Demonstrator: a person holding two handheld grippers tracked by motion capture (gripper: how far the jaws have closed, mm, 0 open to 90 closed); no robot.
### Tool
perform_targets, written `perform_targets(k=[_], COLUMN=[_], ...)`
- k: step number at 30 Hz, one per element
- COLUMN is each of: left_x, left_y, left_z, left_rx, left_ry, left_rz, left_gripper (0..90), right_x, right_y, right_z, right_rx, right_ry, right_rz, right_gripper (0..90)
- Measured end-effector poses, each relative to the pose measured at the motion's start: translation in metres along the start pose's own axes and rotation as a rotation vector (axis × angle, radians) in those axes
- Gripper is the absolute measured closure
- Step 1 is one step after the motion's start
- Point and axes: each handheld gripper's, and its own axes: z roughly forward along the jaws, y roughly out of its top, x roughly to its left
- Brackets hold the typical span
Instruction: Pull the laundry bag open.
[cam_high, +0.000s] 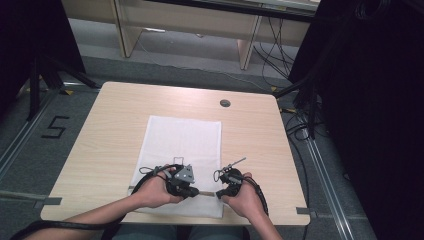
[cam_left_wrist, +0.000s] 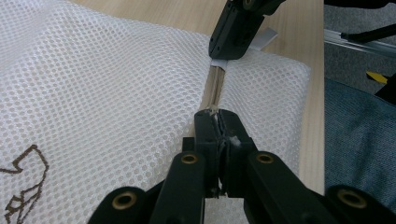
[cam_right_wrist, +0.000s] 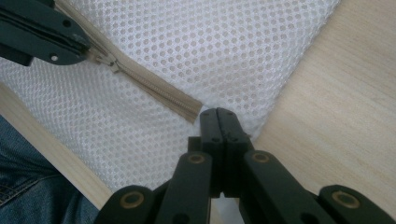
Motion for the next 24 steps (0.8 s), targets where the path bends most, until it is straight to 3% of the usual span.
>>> perform_targets(k=[3,5,6,8,13,14,19,24], left_x=[0.0012,0.0007,0.0024,0.0011,0.0019,0.0030,0.0020,0.0033], left_y=[-0.0006,-0.0015,-0.0015,-0.0026,-0.0041,-0.0038,-0.0043,-0.0047], left_z=[-0.0021,-0.0025,-0.0038,-0.0043,-0.0064,-0.0070,-0.0072,-0.0093], left_rx=[0.005,0.004,0.006,0.002,0.001,0.006,-0.002,0.002], left_ry=[0.003,0.003,0.007,0.009,0.005,0.009,0.004,0.008], left_rz=[0.016,-0.002,0.018,-0.006,-0.011,0.012,-0.009,0.012], left_gripper=[87.0,87.0,87.0,87.0,87.0,87.0,87.0,87.0], right_x=[-0.0001,-0.0001,-0.0002,-0.0001,0.0002,0.0002,-0.0001,0.0001], right_y=[-0.0001,-0.0001,-0.0001,-0.0001,-0.0001,-0.0001,-0.0001,-0.0002], right_z=[-0.0003,-0.0002,-0.0002,-0.0002,-0.0003,-0.0003,-0.0002,-0.0003], right_rx=[0.002,0.002,0.002,0.001,-0.001,-0.001,0.002,-0.001], right_ry=[0.002,0.003,0.003,0.002,0.000,0.000,0.002,0.001], right_rz=[0.002,0.000,0.000,0.000,-0.002,-0.002,-0.001,-0.003], right_gripper=[90.0,90.0,90.0,90.0,90.0,90.0,90.0,90.0])
